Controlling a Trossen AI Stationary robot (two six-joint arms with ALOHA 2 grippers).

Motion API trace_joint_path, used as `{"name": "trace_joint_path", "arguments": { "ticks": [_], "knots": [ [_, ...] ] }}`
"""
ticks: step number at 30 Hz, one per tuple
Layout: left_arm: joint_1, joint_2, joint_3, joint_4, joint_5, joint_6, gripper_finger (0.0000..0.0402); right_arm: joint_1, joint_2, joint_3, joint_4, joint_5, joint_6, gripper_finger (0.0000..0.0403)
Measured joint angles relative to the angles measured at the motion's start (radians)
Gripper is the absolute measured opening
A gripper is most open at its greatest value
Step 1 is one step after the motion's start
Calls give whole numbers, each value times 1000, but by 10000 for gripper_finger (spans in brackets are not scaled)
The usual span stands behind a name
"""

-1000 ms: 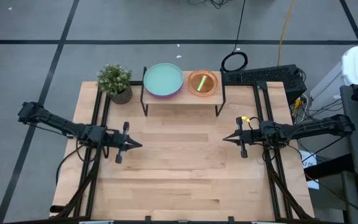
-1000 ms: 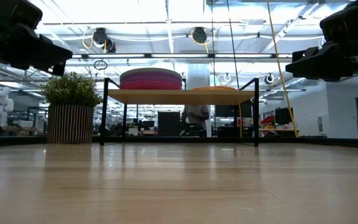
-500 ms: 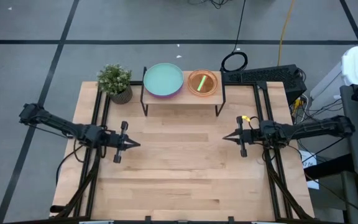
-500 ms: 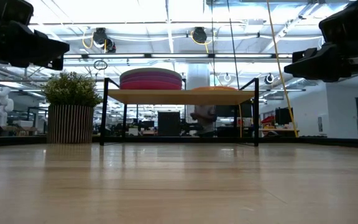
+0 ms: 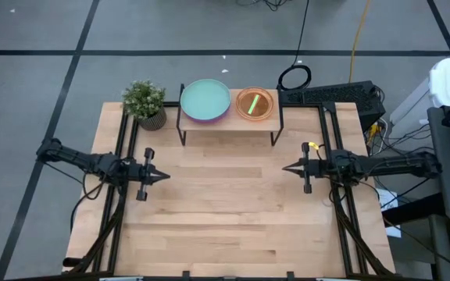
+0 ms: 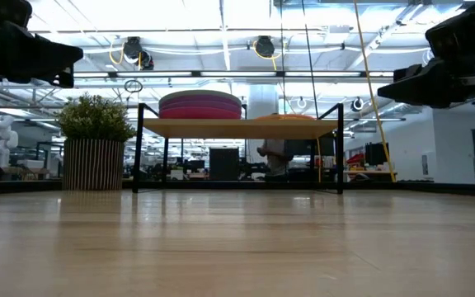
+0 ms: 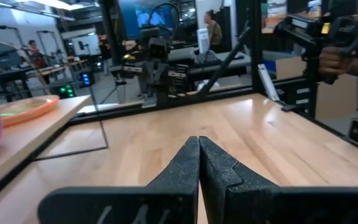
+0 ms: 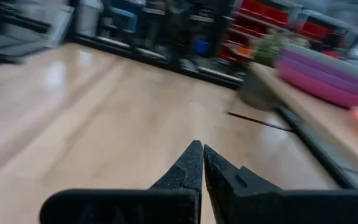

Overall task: Place and stack plates onto a shelf
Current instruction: Return to Home Position

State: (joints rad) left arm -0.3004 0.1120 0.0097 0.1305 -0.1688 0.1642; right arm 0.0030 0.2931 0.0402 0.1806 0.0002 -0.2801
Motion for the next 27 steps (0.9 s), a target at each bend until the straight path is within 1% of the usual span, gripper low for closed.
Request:
{"name": "trace_joint_path", "arguments": {
  "ticks": [3, 5, 9, 13, 19, 25, 27],
  "knots": [
    [0, -44, 0, -23, -20, 4, 3, -10, -34, 0, -17, 83, -17, 0],
    [0, -70, 0, -39, -25, 10, 3, -17, -57, 0, -28, 109, -30, 0],
    [0, -111, 0, -57, -37, 14, 3, -23, -99, 0, -61, 102, -40, 0],
    [0, -109, 0, -67, -67, 26, 3, -23, -149, 0, -125, 102, -50, 0],
    [1, -109, 0, -72, -68, 25, 3, -23, -217, 0, -154, 99, -42, 0],
    [52, -109, 1, -73, -68, 19, 3, -23, -230, 0, -163, 100, -60, 0],
    [73, -109, 1, -75, -52, 9, 3, -23, -229, 0, -165, 100, -61, 0]
  ]
}}
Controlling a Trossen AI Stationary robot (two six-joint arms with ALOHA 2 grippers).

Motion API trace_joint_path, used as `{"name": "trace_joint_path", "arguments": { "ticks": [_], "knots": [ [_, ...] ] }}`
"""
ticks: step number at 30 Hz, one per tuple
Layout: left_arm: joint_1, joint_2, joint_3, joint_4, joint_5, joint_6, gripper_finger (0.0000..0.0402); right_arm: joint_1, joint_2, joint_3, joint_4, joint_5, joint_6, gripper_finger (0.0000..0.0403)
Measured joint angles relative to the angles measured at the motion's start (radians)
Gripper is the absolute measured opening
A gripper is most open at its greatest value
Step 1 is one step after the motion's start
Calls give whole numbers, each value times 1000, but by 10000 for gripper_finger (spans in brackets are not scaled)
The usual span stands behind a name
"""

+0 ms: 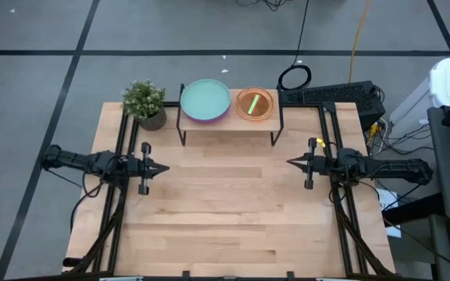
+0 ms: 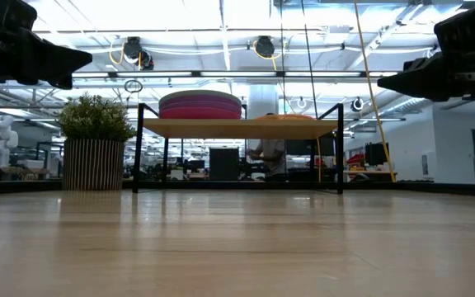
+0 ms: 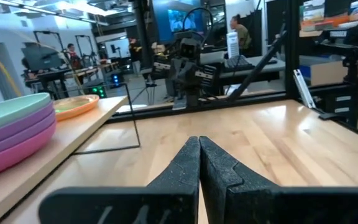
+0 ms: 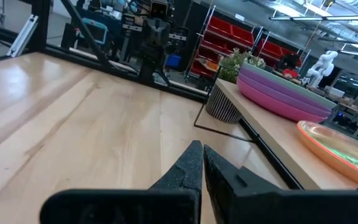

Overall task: Place and stack plates onto a shelf
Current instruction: Return to Home Position

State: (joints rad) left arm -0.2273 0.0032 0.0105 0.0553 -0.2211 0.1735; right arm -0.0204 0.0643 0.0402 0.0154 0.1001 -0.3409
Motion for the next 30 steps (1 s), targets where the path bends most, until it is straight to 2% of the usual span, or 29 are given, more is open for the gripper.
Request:
{"name": "trace_joint_path", "arguments": {
  "ticks": [4, 16, 25, 30],
  "knots": [
    [27, 0, 0, -11, 64, -18, 3, 0, 0, 0, -17, 0, 26, 0],
    [99, 3, 2, -25, 98, -13, 3, 0, -1, 0, -22, 2, 21, 0],
    [107, 3, 2, -34, 133, -94, 3, 0, -1, 0, -25, 2, 47, 0],
    [107, 3, 2, -36, 137, -89, 3, 0, -1, 0, -34, -1, 67, 0]
  ]
}}
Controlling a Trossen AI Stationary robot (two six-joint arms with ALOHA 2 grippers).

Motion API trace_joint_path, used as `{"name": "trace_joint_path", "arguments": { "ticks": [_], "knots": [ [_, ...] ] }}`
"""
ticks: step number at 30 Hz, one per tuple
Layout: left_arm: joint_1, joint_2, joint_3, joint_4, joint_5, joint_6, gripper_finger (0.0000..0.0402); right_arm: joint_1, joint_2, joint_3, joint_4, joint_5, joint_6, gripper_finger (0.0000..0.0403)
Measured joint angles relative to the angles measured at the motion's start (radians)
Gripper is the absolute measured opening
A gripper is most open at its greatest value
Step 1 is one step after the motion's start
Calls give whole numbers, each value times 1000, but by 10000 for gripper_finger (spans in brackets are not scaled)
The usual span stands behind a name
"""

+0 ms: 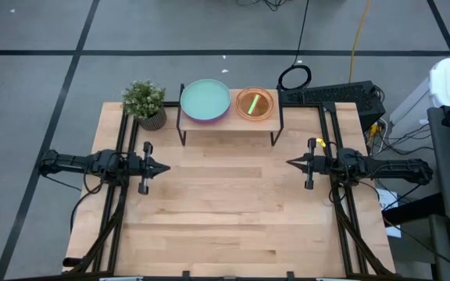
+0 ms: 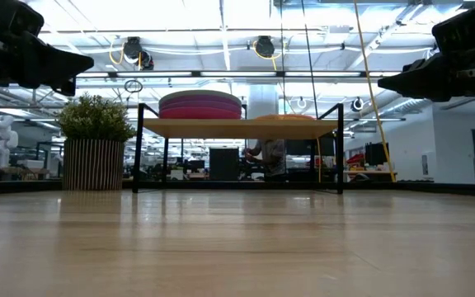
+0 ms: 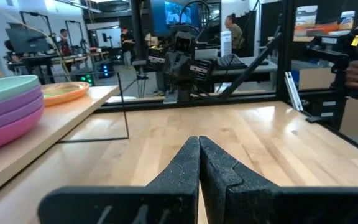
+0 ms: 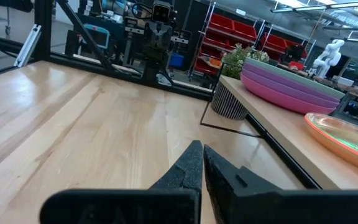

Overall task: Place and stack plates onto a shelf
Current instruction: Return to Home Position

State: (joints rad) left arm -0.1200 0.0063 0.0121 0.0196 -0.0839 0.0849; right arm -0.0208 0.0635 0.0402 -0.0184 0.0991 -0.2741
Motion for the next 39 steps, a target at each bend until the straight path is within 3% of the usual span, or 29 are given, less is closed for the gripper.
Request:
{"name": "trace_joint_path", "arguments": {
  "ticks": [25, 39],
  "knots": [
    [0, 0, 0, -1, 12, -38, 3, 0, 0, 0, 6, 1, 24, 0],
    [0, 0, -3, 61, 2, -8, 3, 0, 2, 0, 107, 9, 26, 0]
  ]
}}
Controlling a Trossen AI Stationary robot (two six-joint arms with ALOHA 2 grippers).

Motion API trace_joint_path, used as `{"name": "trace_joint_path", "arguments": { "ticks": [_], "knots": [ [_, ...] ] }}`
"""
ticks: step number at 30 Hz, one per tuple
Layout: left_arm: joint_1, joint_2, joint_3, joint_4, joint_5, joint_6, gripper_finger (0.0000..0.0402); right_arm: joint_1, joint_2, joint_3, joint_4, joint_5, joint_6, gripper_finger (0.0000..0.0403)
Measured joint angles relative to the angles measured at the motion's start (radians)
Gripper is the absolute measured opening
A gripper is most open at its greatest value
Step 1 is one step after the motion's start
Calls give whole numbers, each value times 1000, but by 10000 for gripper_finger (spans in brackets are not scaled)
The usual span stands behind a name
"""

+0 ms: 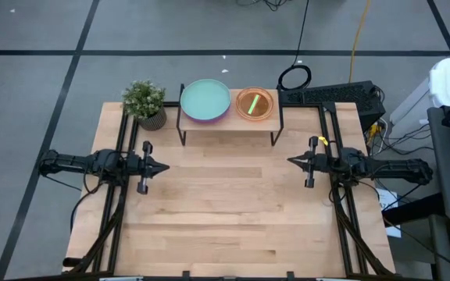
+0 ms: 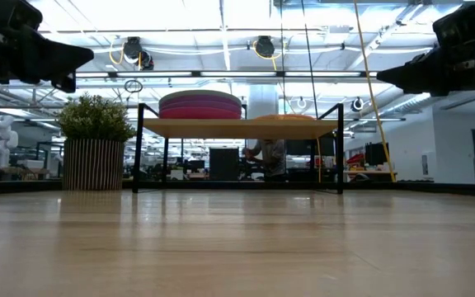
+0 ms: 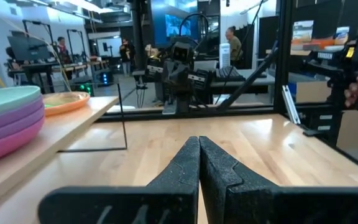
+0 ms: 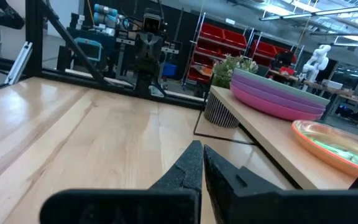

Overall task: Place and stack plates onto a shelf
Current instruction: Return to Home Position

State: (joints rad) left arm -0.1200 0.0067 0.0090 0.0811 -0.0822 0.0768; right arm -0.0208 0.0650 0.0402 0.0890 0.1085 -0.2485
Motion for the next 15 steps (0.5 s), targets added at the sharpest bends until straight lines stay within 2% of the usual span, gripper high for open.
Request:
{"name": "trace_joint_path", "arguments": {
  "ticks": [8, 15],
  "knots": [
    [0, 0, 0, -41, 16, -82, 3, 0, 0, 0, 5, -2, 0, 0],
    [11, 0, 0, -18, 11, -24, 3, 0, 0, 0, 10, -4, 0, 0]
  ]
}}
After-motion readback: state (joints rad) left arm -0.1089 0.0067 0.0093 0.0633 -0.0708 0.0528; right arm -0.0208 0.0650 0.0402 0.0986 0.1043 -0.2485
